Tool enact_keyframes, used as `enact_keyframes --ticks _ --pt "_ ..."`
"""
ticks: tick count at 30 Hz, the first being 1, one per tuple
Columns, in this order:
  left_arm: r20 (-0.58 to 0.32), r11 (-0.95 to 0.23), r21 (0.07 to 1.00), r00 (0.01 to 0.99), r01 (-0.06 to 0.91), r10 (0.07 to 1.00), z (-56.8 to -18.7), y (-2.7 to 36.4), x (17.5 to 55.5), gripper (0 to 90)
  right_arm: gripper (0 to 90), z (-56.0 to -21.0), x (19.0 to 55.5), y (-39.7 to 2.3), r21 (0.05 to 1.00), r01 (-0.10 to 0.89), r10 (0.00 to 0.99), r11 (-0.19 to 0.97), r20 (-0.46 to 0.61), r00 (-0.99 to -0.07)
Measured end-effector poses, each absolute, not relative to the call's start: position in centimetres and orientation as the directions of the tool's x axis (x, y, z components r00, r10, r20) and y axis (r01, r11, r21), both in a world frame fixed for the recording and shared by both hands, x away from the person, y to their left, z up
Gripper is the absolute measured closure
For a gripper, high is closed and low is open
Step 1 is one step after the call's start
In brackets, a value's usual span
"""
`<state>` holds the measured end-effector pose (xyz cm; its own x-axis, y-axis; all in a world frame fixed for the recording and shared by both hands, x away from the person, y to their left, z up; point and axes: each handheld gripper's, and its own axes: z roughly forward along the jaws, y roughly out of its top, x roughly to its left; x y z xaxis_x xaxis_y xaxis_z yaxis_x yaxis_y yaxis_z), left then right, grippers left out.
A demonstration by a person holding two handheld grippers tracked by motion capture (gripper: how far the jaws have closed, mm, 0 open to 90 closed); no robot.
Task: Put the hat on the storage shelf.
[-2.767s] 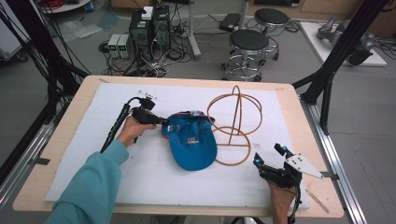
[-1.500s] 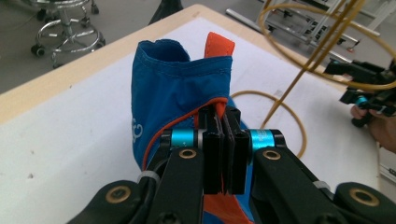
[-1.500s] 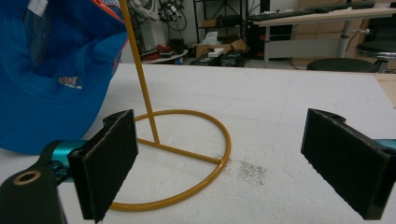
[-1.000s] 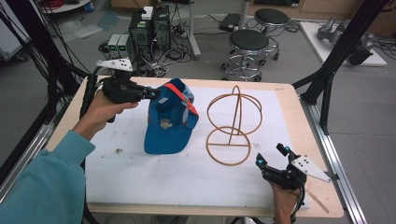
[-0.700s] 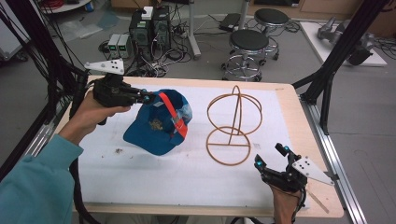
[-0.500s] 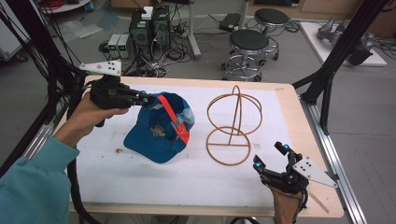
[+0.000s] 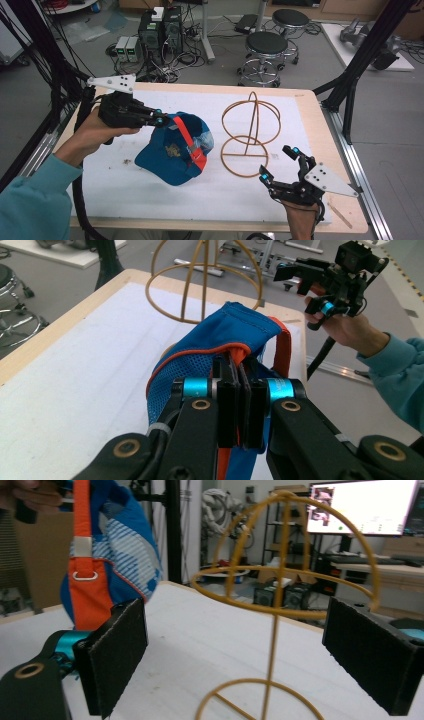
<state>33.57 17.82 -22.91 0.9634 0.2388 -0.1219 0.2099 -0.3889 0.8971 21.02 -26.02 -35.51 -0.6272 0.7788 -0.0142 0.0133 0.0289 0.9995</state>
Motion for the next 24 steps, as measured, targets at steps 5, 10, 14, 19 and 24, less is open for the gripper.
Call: enact_keyframes --ticks 5,10,14,19,24 --pt "-0.123 -0.397 0.896 0.969 0.201 0.214 -22.8 17.6 33.0 87.7 9.9 -34.6 21.0 -24.3 0.998 0.004 0.736 0.057 -0.039 -0.676" --pt "-0.127 -0.403 0.894 0.974 0.195 0.189 -23.2 17.4 32.9 87.7 10.0 -34.1 21.1 -22.9 0.997 -0.009 0.686 0.076 -0.059 -0.725" --pt "-0.133 -0.410 0.891 0.976 0.194 0.171 -23.6 17.3 32.9 87.8 10.1 -33.7 21.8 -21.7 0.995 0.009 0.638 0.099 -0.057 -0.768" --pt "-0.133 -0.413 0.892 0.980 0.184 0.150 -23.8 17.2 32.7 87.8 14.9 -33.7 22.1 -20.6 0.993 0.003 0.587 0.117 -0.067 -0.806" --pt "-0.128 -0.423 0.891 0.984 0.167 0.121 -23.7 17.2 32.4 87.8 16.4 -33.9 22.6 -19.3 0.991 0.004 0.538 0.132 -0.068 -0.840"
